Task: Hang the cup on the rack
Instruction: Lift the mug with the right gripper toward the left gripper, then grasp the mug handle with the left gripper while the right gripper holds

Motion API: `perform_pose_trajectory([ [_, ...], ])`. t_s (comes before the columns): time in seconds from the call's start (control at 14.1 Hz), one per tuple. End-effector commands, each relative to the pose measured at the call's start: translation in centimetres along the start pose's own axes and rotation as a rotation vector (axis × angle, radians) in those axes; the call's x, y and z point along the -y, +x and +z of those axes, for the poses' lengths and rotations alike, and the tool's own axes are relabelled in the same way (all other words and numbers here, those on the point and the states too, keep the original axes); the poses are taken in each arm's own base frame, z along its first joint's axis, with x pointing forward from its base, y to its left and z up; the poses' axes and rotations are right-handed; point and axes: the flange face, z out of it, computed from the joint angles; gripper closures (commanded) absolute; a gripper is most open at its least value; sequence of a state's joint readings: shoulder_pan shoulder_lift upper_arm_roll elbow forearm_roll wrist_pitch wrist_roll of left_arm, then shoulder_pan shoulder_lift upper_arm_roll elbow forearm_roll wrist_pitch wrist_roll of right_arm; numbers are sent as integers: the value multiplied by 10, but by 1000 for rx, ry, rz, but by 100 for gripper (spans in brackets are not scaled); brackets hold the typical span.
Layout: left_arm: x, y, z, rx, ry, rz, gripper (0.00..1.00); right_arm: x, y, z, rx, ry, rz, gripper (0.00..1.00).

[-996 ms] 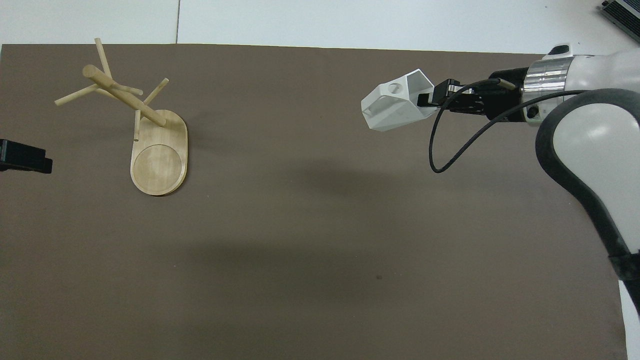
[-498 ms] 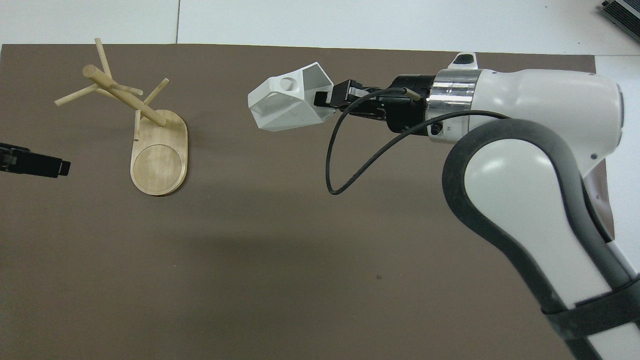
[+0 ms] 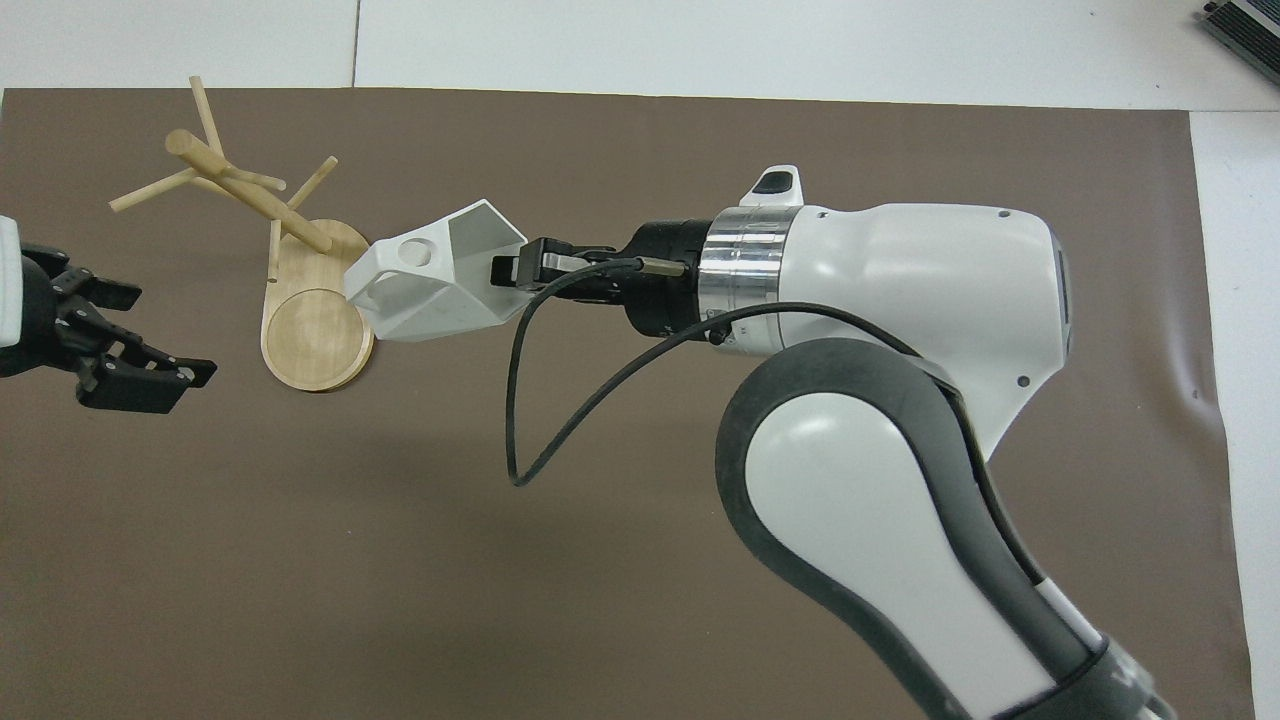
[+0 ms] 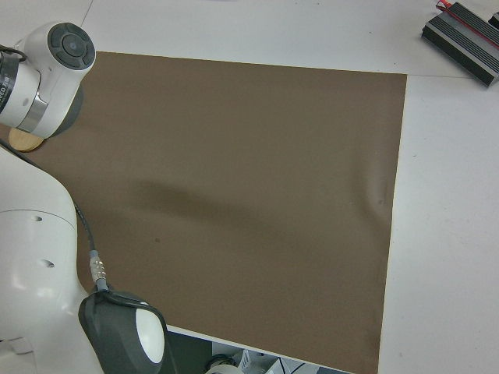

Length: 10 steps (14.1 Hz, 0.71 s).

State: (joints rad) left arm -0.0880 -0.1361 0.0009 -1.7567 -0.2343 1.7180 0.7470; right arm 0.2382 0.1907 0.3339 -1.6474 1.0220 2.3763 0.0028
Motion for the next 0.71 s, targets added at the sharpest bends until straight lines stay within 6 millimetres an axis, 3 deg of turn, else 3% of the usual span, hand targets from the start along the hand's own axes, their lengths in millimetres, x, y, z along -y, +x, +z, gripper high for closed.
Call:
perform_pose_trajectory([
  [0.0,-14,-9,7,-69,-38,161,0,8,-7,12,-21,12,32,100],
  [0.36,-41,2,19,-146,-69,396,0,14,-13,16,-16,15,29,100],
  [0.64,-48,9,28,-292,-161,395,0,10,-14,19,-10,8,39,100],
])
